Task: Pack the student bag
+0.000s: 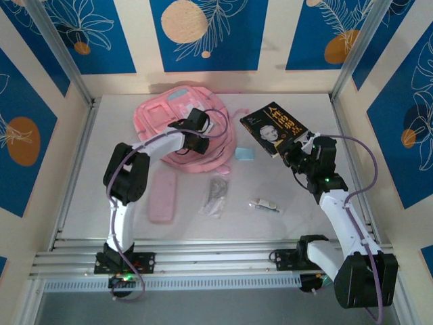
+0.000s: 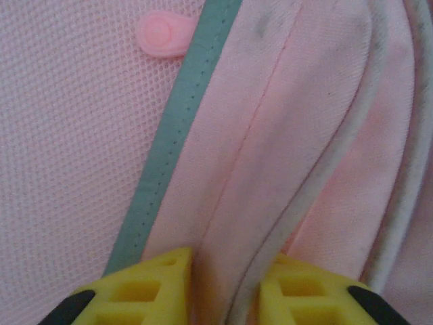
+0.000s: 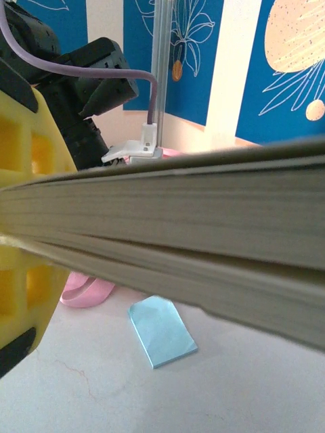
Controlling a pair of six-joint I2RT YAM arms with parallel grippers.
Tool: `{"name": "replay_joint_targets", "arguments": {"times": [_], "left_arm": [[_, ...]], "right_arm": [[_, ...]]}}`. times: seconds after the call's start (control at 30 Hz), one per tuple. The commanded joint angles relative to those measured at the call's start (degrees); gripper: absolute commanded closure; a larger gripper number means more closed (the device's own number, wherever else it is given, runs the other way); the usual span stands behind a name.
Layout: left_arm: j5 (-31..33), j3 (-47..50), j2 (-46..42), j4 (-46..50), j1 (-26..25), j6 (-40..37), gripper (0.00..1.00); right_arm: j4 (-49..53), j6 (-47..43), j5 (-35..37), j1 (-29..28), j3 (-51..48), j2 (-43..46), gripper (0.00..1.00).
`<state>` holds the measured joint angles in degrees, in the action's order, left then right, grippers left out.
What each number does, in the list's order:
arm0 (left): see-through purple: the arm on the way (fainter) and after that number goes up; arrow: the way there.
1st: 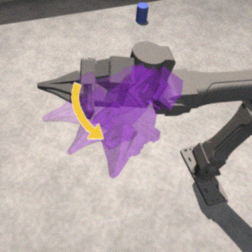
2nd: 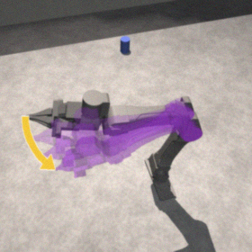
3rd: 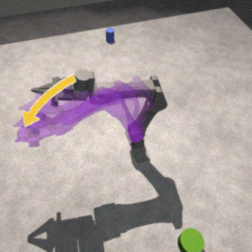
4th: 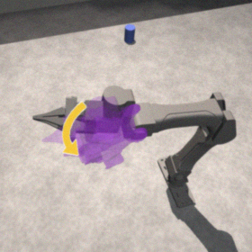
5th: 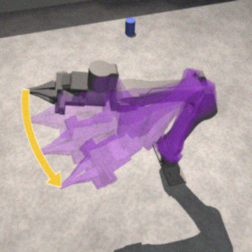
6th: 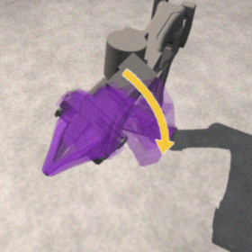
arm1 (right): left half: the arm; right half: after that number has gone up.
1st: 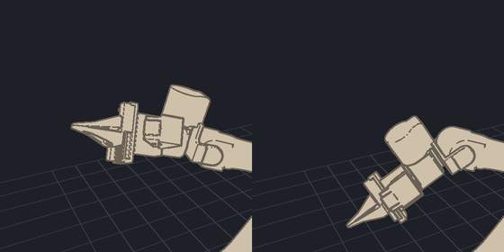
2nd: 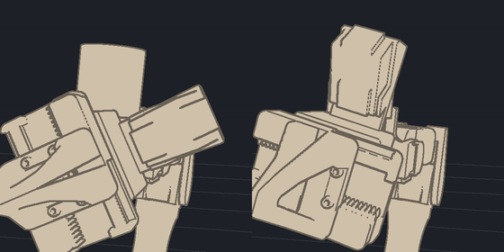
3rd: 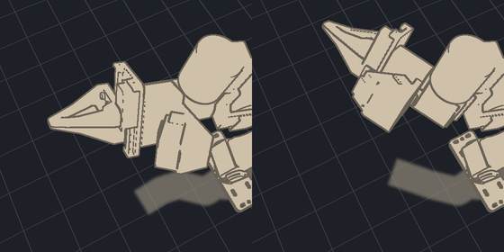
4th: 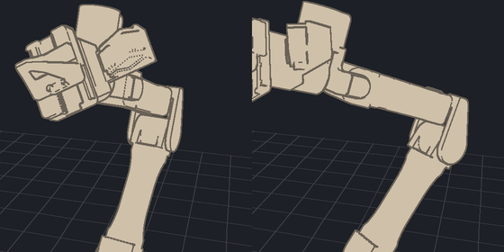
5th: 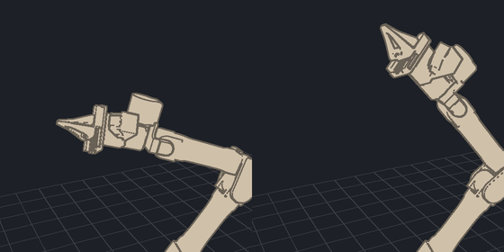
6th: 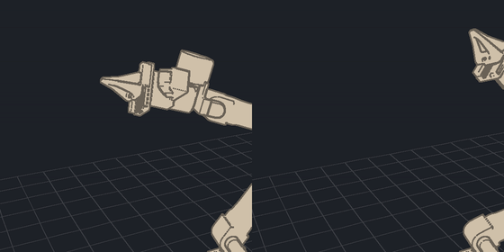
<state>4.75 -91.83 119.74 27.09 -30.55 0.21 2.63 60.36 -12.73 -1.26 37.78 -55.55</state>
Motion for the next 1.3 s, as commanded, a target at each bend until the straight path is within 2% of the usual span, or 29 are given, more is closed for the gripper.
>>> {"name": "replay_joint_targets", "arguments": {"times": [0.0, 0.1, 0.27, 0.5, 0.7, 1.0, 1.1, 1.27], "left_arm": [[-3.59, -1.16, 0.94, 4.72, 1.19, 1.16, 1.00], [-6.77, -1.83, -2.27, 5.12, 1.28, 2.87, 1.00], [-15.51, -4.43, -9.01, 4.55, 2.70, 7.75, 1.00], [-25.14, -11.06, -12.04, 5.06, 6.70, 12.88, 1.00], [-33.52, -12.67, -11.48, 0.66, 9.36, 19.74, 1.00], [-38.84, -10.24, -11.81, -9.34, 9.45, 29.57, 1.00], [-39.90, -8.42, -12.34, -12.17, 9.42, 32.15, 1.00], [-39.70, -4.68, -14.03, -16.39, 9.45, 35.34, 1.00]], "right_arm": [[-4.01, -2.61, -1.95, -0.37, 0.78, 1.45, 0.97], [-1.53, -4.46, -1.91, -0.37, 1.22, 1.49, 0.97], [2.46, -7.11, -1.72, -0.33, 1.20, 2.33, 0.97], [3.75, -8.49, -3.10, -1.16, -0.50, 2.82, 0.97], [-3.55, -6.59, -2.29, -8.61, -1.52, -0.96, 0.96], [-22.55, -3.36, 0.33, -22.56, 6.01, -21.57, 0.96], [-28.99, -3.33, 0.63, -24.67, 9.99, -29.01, 0.95], [-32.52, -2.13, -4.95, -25.12, 21.11, -44.03, 0.93]]}}
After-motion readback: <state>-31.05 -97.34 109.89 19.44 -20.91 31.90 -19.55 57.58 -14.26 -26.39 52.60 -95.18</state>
